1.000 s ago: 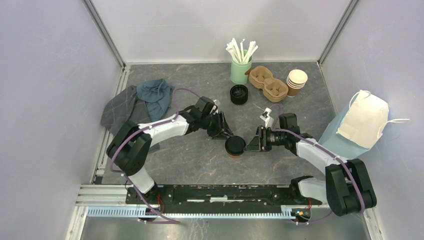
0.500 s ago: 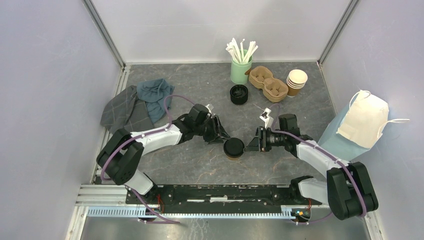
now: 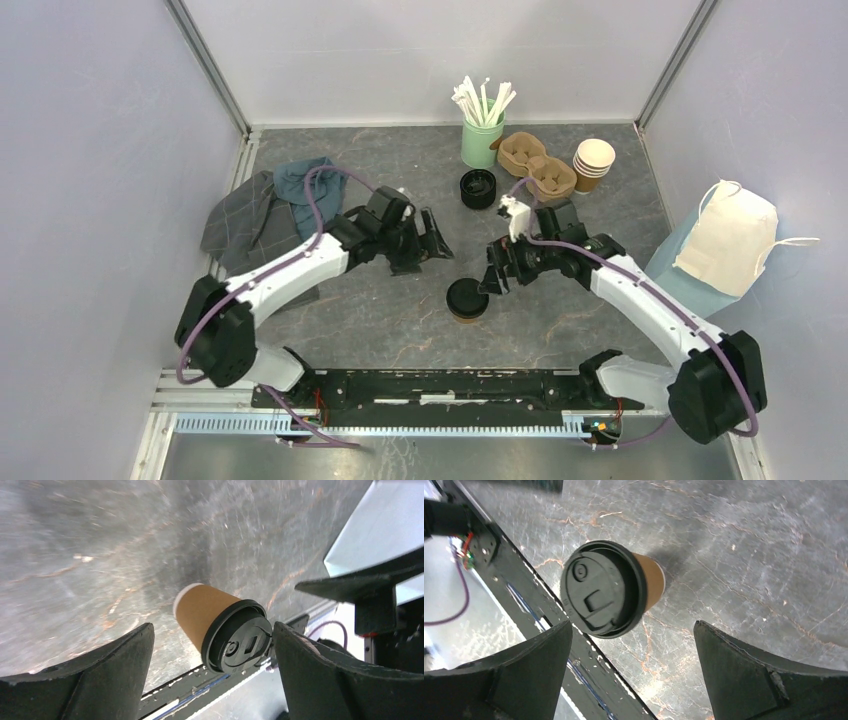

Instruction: Pack the takeout coffee

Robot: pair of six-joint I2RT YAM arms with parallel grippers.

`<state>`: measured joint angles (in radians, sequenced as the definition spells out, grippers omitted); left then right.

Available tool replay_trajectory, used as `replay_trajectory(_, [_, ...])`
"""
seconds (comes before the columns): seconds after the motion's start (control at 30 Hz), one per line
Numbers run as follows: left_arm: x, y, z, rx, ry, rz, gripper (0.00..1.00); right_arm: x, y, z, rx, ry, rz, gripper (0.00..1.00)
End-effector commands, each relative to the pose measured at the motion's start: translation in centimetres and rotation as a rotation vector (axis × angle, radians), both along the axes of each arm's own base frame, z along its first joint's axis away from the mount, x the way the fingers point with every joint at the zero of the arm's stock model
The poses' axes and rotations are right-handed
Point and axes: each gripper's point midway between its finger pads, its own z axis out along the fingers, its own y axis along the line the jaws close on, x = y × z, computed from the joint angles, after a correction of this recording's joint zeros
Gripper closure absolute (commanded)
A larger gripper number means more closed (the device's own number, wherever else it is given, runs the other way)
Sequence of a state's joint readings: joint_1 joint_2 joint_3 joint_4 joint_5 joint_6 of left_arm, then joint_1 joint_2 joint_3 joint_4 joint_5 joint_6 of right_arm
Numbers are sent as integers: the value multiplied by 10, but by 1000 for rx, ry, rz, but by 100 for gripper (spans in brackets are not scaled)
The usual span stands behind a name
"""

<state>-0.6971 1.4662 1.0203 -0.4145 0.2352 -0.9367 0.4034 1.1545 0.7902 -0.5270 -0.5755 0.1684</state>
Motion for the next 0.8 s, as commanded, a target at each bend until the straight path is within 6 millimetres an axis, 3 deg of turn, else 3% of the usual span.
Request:
replay_trajectory(0.0, [15,47,41,94,-139,107,5,3,6,11,-174,-117,78,2])
replay_trajectory(0.13, [11,83,60,137,-201,226,3,-5,31,12,-266,-151,162,2])
replay_trajectory(0.23, [0,95,64,125,-207,259,2,-9,42,7,-345,-177,196,2])
replay_trajectory(0.6, [-19,110,67,88,-205,305,2,-13,57,-10,-451,-215,238,2])
replay_trajectory(0.77, [-20,111,68,104,-211,291,2,-13,60,-14,-460,-216,212,15])
